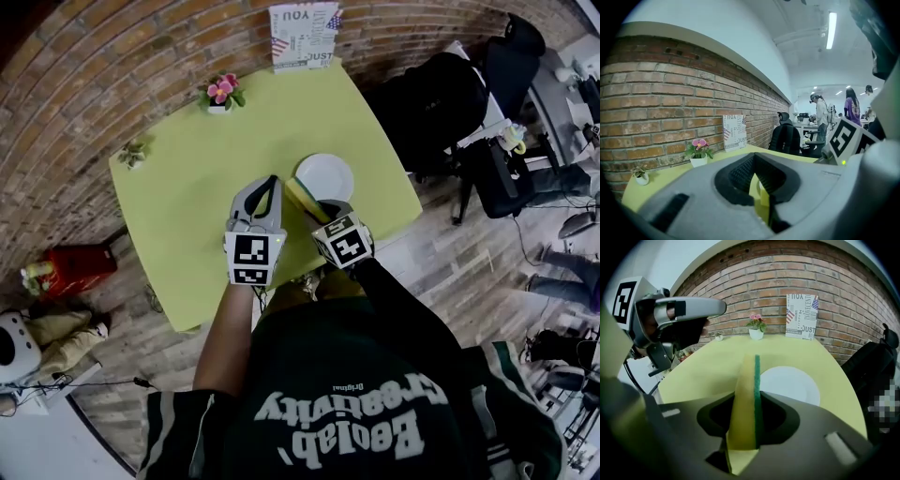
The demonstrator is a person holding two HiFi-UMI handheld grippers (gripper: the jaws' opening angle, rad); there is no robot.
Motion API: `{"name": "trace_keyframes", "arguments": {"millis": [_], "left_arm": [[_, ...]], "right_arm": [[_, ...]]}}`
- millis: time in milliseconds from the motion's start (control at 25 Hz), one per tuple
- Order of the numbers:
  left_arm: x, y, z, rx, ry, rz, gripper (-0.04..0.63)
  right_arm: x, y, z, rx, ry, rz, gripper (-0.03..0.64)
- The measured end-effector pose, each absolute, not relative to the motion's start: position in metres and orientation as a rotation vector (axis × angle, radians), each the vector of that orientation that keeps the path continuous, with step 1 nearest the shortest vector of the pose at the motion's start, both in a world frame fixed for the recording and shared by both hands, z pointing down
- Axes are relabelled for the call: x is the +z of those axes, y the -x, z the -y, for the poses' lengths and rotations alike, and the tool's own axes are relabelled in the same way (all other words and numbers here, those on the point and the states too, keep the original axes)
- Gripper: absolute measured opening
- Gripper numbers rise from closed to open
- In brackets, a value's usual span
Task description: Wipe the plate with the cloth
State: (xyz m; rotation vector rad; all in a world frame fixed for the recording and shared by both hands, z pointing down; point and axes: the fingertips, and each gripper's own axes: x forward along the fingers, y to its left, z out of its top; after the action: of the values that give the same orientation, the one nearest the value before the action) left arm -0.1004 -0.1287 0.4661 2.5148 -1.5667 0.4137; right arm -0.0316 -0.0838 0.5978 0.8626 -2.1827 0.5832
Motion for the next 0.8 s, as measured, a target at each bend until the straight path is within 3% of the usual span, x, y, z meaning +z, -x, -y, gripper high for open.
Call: {"name": "trace_keyframes", "arguments": {"millis": [800], "left_arm": [[0.467, 0.072, 0.149, 0.425, -2.560, 1.494, 0.006]], "right_arm": [[0.607, -0.019, 0.101, 0.608, -0.980, 2.077, 0.141]]}}
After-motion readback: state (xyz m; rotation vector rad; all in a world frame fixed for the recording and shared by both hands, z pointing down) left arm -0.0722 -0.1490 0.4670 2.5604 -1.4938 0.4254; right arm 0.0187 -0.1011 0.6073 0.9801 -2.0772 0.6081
